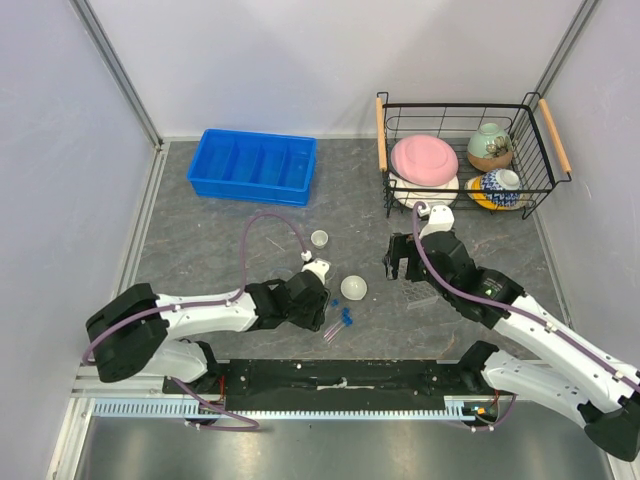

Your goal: Organize the chemistry lab equipment

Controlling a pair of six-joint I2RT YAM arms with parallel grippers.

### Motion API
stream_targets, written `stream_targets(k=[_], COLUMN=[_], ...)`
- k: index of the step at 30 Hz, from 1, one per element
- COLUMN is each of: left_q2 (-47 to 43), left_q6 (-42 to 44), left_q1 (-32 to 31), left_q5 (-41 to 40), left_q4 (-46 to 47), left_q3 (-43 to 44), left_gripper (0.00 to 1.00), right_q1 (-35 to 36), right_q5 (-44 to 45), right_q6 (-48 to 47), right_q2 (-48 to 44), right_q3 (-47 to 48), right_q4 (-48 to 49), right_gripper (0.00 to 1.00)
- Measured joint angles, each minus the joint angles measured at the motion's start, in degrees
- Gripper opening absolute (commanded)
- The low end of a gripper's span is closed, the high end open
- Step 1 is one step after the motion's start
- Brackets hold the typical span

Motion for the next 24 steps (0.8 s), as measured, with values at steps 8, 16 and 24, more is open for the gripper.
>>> stream_targets(k=[8, 16, 24], left_q2=[4.37, 4.37, 3.13], left_q6=[0.15, 0.26, 0.28], left_q1=[-0.7, -1.18, -1.36], left_q5=[-0.33, -0.42, -0.61], left_q4=[2.36, 2.4, 0.85], left_q3=[2.73, 2.47, 1.92], left_gripper=[0.42, 0.28, 0.11], right_q1=[0.0, 0.0, 0.0], right_q5=[0.07, 0.13, 0.07], right_q6=[-0.04, -0.09, -0.07], right_q2=[-1.16, -1.51, -1.49], right_q3=[-0.9, -1.42, -1.49], right_q4=[0.07, 0.02, 0.0], right_gripper=[0.98, 0.98, 0.98])
